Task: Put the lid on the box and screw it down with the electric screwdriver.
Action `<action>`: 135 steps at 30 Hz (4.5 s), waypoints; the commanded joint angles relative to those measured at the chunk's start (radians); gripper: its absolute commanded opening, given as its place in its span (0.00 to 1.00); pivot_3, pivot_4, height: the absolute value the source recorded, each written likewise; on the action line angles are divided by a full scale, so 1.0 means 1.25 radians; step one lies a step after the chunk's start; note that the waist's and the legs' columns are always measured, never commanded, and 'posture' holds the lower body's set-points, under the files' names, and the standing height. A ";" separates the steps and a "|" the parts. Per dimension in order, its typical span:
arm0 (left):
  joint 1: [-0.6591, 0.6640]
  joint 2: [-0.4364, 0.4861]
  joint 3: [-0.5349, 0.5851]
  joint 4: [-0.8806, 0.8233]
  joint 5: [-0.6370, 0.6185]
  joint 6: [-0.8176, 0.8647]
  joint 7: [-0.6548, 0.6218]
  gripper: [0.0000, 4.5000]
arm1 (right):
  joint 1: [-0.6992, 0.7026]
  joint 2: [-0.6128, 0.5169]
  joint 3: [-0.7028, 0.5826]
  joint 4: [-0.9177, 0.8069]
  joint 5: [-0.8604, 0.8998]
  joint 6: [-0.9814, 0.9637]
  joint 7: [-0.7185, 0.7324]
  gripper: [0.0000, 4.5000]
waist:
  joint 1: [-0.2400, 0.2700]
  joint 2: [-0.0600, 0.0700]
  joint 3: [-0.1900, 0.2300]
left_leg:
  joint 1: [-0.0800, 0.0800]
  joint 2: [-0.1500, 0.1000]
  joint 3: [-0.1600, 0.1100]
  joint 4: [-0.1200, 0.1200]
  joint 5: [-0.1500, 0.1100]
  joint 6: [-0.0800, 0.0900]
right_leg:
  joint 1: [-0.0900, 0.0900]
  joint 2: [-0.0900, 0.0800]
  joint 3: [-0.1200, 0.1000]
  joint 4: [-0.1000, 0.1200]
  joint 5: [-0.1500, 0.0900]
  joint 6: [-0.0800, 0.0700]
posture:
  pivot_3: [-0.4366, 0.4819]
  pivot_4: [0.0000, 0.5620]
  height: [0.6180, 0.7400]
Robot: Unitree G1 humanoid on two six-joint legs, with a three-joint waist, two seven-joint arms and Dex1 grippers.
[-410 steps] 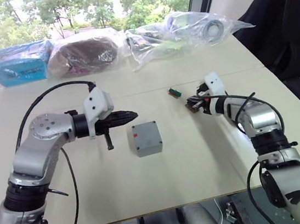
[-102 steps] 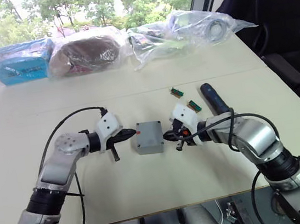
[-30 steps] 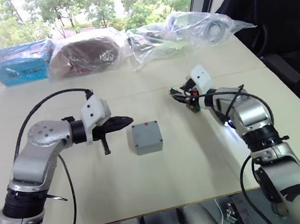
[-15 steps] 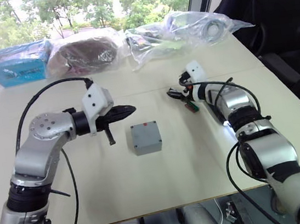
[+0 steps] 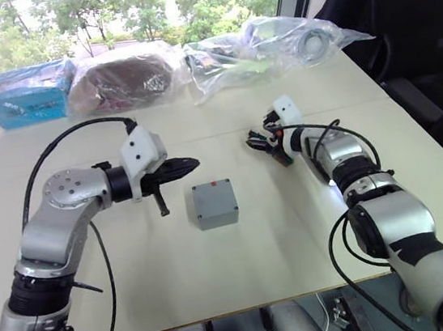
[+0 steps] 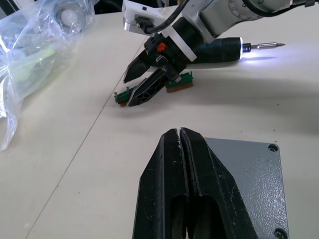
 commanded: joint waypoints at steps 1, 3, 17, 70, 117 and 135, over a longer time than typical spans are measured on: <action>0.001 0.010 0.009 -0.031 -0.009 -0.005 -0.001 0.00 | -0.040 0.005 -0.023 -0.001 0.000 -0.024 -0.001 0.87 | 0.000 0.000 0.000 | 0.000 0.000 0.000 0.000 0.000 0.000 | 0.000 0.000 0.000 0.000 0.000 0.000 | 0.48 0.27 1.00; 0.001 0.009 0.008 -0.031 -0.010 -0.005 -0.001 0.00 | -0.042 0.007 -0.027 0.003 -0.001 -0.026 -0.001 0.76 | 0.000 0.000 0.000 | 0.000 0.000 0.000 0.000 0.000 0.000 | 0.000 0.000 0.000 0.000 0.000 0.000 | 0.48 0.27 1.00; 0.003 0.006 0.005 -0.033 -0.010 -0.005 0.000 0.00 | -0.054 0.016 -0.033 0.023 -0.010 -0.033 -0.005 0.49 | -0.003 0.000 0.000 | 0.000 0.000 0.000 0.000 0.000 0.000 | 0.000 0.000 0.000 0.000 0.000 0.000 | 0.48 0.27 1.00; 0.089 0.059 0.026 -0.024 -0.012 -0.033 -0.047 0.00 | 0.140 -0.093 0.045 -1.004 0.206 0.676 0.151 0.01 | -0.014 0.000 0.000 | -0.001 0.000 -0.001 0.000 0.000 0.000 | -0.001 0.000 0.000 0.001 0.000 0.000 | 0.48 0.27 1.00; 0.110 0.066 0.010 -0.055 -0.025 -0.020 -0.031 0.00 | 0.309 -0.119 0.184 -1.046 0.198 0.595 0.069 0.01 | -0.013 0.000 0.000 | -0.001 0.000 -0.001 0.000 0.000 0.000 | -0.001 0.000 0.000 0.000 0.000 0.000 | 0.48 0.27 1.00; 0.101 0.061 0.004 -0.057 -0.026 -0.021 -0.033 0.00 | 0.310 -0.166 0.185 -1.051 0.188 0.561 0.114 0.84 | -0.014 0.000 0.000 | -0.001 0.000 -0.001 0.000 0.000 0.000 | -0.001 0.000 0.000 0.000 -0.001 0.000 | 0.48 0.27 1.00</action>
